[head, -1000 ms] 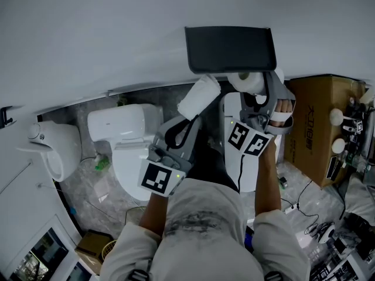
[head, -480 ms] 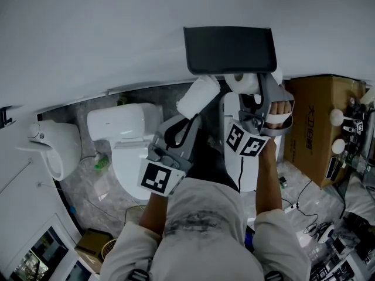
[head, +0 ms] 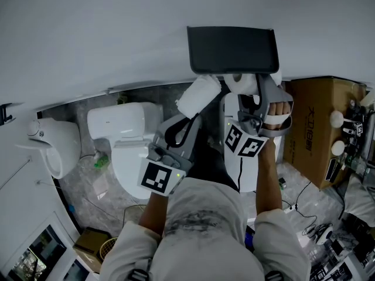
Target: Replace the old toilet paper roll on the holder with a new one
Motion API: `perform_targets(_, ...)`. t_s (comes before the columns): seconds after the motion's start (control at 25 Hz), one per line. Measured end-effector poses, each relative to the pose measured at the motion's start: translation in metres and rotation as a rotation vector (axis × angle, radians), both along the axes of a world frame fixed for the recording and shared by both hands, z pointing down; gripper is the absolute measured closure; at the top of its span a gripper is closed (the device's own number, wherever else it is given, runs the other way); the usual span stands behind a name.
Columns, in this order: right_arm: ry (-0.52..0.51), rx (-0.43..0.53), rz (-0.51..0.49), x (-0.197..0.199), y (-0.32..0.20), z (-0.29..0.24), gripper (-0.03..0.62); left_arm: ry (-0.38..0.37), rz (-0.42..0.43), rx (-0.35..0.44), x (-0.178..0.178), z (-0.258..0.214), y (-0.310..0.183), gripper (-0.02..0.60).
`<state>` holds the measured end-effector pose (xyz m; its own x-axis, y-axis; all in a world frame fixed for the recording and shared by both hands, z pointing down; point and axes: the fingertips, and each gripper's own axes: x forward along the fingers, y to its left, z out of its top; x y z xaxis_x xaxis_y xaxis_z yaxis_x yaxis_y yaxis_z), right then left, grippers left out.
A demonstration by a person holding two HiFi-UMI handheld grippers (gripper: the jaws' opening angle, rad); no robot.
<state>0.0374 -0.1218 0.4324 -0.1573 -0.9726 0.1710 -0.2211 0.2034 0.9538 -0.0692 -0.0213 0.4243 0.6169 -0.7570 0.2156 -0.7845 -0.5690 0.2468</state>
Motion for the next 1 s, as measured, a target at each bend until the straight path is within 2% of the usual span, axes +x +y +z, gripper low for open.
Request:
perform_targets(0.48,0.013,0.001,0.017,-0.019,0.0,-0.001,0.201,0.011,-0.025,0.007,-0.022,-0.002,0.001,0.568)
perform_targets(1.0,0.022,0.014,0.016,-0.02,0.001,0.0,0.204,0.015,-0.038,0.005,-0.019,-0.001,0.001,0.568)
